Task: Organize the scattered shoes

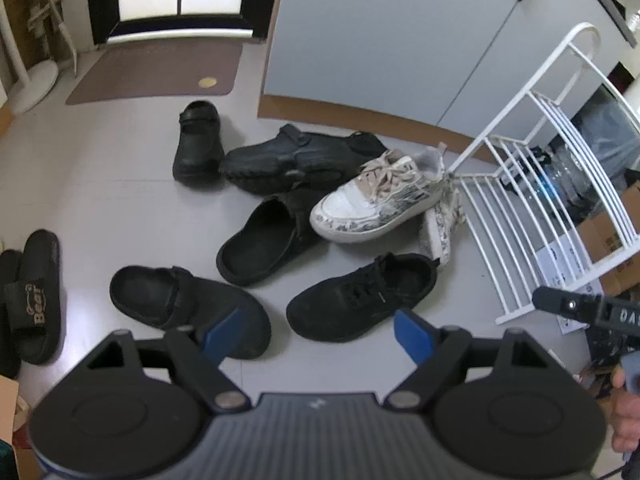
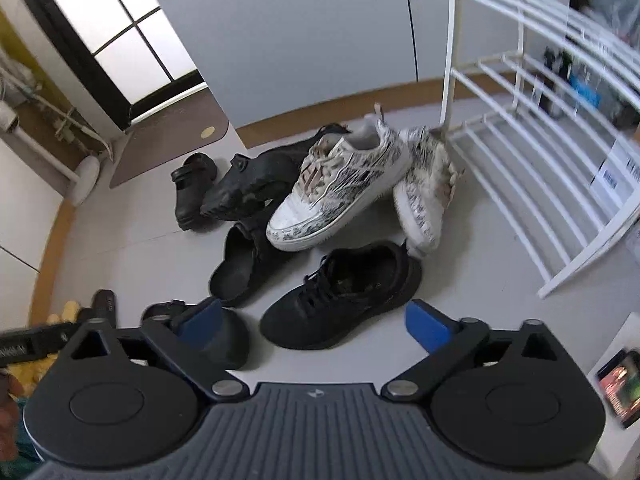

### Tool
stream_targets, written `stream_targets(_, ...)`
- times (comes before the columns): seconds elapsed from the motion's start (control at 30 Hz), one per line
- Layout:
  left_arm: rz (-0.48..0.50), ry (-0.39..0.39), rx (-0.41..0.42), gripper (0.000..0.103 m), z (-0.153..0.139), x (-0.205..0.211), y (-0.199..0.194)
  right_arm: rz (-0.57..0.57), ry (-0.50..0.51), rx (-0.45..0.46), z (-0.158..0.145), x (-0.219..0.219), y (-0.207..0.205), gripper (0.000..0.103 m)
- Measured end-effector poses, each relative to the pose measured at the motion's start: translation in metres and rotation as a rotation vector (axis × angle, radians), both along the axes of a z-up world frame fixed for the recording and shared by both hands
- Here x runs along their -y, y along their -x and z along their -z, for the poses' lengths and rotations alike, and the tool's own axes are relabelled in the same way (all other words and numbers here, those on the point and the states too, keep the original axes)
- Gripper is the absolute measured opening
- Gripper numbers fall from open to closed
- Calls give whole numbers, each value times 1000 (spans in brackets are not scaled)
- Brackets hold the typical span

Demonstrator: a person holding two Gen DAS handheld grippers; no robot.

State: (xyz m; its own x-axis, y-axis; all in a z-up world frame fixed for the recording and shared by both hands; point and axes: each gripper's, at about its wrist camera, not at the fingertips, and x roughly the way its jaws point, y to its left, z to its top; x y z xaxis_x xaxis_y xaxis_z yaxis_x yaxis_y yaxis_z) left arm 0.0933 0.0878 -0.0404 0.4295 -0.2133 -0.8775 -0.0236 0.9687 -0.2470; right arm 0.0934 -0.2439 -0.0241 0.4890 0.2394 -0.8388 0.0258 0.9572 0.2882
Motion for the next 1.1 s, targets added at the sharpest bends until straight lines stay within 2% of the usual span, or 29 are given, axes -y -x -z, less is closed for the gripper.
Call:
stream_targets(0.2,21,-4,-2,85,7,4,-7,45,-26,-37,10,9,-10,95)
stream_targets(0.37,84,-46,-26,85,27,26,-27,97,-43,-56,17,17,-20,95)
stream_targets(0.57,110,-13,-37,85,49,39,-53,107,-44,-68,21,42,-18,95)
stream_targets(0.67,150,3,-45,81,64,49,-62,111,-34,-82,25,53,-16,95)
stream_targets(0.87,195,9,-61,80,103,71,-84,119,-15,-111,34,76,-11,95)
stream_targets(1.1,205,44,-56,80,143,96,-109,129,7,-144,45,103,-6,95)
